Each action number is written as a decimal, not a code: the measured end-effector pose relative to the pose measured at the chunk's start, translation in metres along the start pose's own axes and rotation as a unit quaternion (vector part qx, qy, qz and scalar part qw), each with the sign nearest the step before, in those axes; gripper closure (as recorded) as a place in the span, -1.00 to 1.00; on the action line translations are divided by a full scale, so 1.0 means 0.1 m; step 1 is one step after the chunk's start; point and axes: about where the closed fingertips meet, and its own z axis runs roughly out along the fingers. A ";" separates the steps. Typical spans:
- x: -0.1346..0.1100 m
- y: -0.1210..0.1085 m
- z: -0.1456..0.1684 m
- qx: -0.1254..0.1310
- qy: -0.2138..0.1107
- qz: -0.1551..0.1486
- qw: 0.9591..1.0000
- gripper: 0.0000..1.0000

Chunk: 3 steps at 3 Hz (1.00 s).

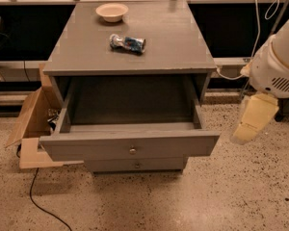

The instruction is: Close top drawer

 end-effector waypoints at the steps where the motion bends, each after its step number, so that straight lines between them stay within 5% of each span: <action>1: 0.05 0.11 0.27 -0.016 0.000 0.013 1.000 -1.00; 3: 0.15 0.58 1.42 -0.084 -0.009 0.067 0.994 -1.00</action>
Offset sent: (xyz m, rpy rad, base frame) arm -0.0237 0.0269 -0.1798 0.1462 0.1858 -0.1426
